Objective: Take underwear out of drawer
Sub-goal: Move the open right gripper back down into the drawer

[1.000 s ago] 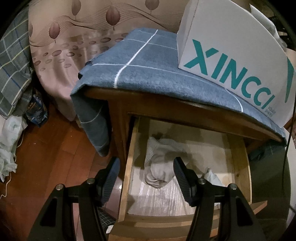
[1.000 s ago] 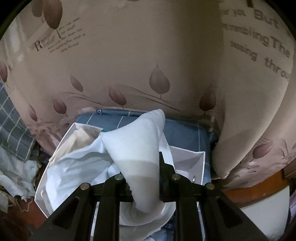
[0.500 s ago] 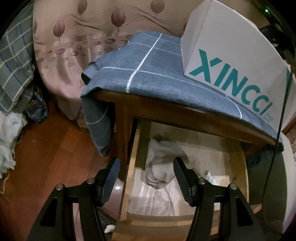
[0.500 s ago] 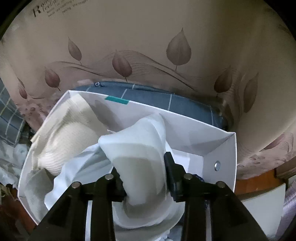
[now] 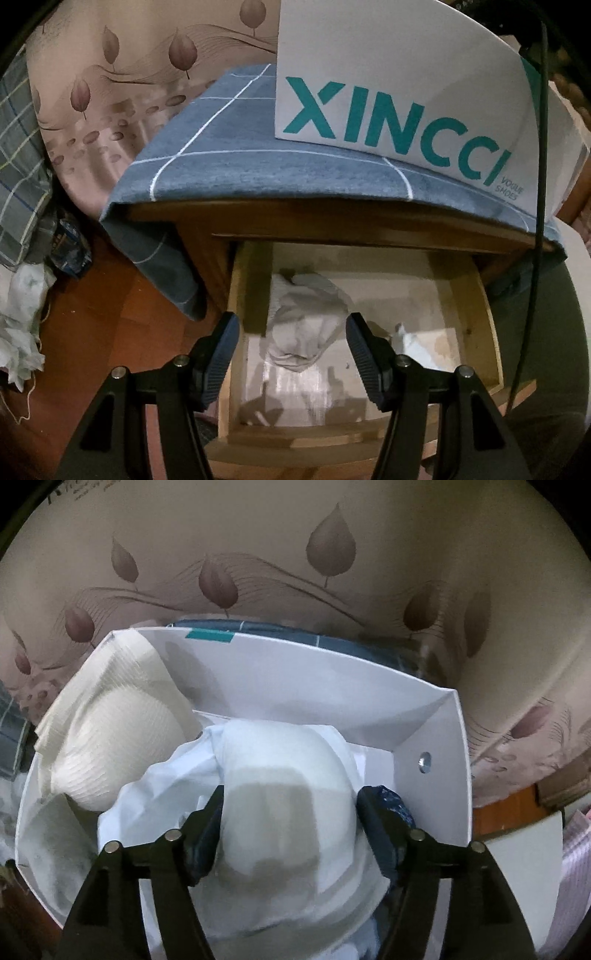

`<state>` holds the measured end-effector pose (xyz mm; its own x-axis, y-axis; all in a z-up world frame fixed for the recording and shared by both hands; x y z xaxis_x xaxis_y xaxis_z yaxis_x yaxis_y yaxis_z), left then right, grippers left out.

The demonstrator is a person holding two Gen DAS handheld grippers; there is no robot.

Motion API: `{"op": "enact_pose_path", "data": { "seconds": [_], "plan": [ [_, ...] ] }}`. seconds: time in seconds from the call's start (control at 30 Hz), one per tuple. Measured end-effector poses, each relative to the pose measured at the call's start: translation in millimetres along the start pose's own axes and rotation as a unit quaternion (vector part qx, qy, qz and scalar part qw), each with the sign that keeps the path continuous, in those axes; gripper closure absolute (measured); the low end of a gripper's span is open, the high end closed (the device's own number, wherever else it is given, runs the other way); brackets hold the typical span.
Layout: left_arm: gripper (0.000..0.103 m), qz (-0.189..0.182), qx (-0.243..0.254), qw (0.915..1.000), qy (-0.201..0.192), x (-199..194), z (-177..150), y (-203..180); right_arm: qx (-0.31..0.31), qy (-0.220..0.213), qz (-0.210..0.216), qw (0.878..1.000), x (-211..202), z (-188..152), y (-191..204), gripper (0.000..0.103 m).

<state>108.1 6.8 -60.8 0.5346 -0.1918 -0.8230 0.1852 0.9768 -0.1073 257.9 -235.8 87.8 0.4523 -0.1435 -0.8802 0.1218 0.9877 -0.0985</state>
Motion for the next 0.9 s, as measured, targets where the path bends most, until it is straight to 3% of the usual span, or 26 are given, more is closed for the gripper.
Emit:
{"op": "enact_pose_path", "data": {
  "seconds": [0.13,0.43,0.67,0.9],
  "plan": [
    [0.041,0.034,0.037,0.9986,-0.017,-3,-1,-1,-0.008,-0.008,0.0,1.0,-23,-3,8,0.032],
    [0.041,0.041,0.065,0.997,0.001,4,-10,0,-0.021,-0.038,0.025,0.999,-90,-31,11,0.028],
    [0.041,0.019,-0.004,0.9997,0.013,3,-6,34,-0.038,-0.037,0.053,0.997,-125,-94,5,0.024],
    [0.041,0.009,-0.071,0.997,0.027,2,-10,71,-0.066,0.022,0.101,0.992,-90,-183,26,0.023]
  ]
}}
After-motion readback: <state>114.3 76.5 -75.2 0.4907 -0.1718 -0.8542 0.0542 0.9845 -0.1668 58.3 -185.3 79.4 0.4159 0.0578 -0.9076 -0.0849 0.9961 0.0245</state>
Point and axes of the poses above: each gripper's, at about its wrist camera, not at the fingertips, and x roughly the way its jaws point, y to its left, z to its top, the point moved 10 cm from there along x, roughly the way its jaws point, and after that the axes turned 5 degrees about -x, right-handed, at the moved point
